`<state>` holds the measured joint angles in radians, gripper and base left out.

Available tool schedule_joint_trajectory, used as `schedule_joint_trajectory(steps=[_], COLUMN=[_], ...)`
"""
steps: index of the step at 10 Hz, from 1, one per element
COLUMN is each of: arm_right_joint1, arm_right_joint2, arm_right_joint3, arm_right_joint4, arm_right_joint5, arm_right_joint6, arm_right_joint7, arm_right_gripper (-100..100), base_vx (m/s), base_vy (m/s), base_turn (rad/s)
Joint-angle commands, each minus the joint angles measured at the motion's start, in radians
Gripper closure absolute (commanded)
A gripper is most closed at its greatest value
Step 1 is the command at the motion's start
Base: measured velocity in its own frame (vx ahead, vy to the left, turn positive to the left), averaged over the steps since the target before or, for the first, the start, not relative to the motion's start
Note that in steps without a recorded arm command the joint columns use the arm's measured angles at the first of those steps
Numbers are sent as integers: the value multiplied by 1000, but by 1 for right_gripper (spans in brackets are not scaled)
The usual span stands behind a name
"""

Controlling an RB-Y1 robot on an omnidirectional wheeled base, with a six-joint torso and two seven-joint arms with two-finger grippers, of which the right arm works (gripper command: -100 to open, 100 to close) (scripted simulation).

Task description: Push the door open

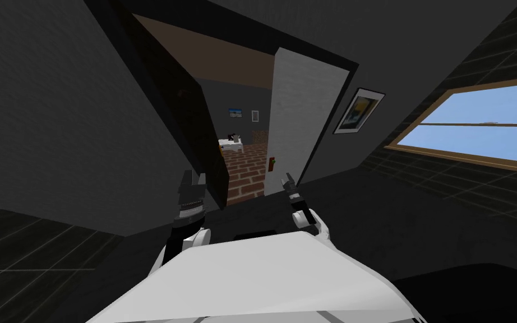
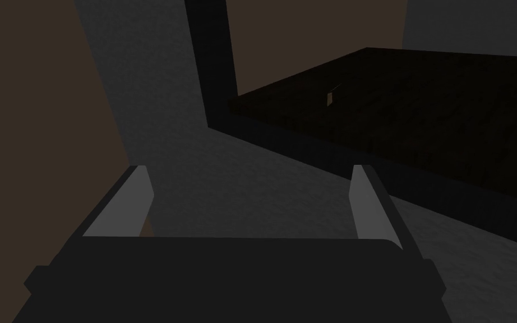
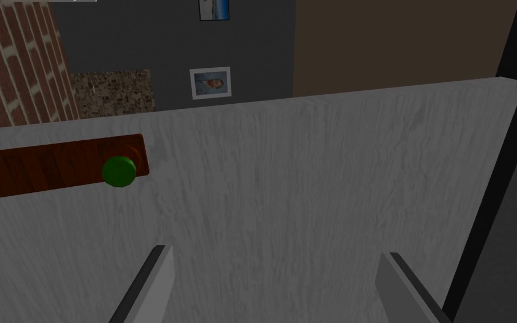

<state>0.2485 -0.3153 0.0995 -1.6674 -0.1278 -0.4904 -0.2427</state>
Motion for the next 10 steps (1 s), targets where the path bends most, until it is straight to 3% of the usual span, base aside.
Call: schedule_joint_trajectory(steps=[1,3,6,8,9,10], arm_right_joint1=[-12,-46,-63,-96,-96,-111], arm_right_joint2=[-12,-46,-63,-97,-97,-113], arm_right_joint3=[2,14,20,32,32,37], arm_right_joint4=[28,91,142,213,215,250], arm_right_joint5=[-7,-29,-41,-62,-62,-73], arm_right_joint6=[-5,-10,-13,-18,-18,-20], arm_right_joint7=[-5,-15,-20,-30,-30,-35], arm_right_gripper=[-100,-100,-100,-100,-100,-100], base_vx=[49,69,52,62,56,64], base_vy=[-5,-13,-11,-15,-19,-7], base_turn=[39,84,48,84,34,56])
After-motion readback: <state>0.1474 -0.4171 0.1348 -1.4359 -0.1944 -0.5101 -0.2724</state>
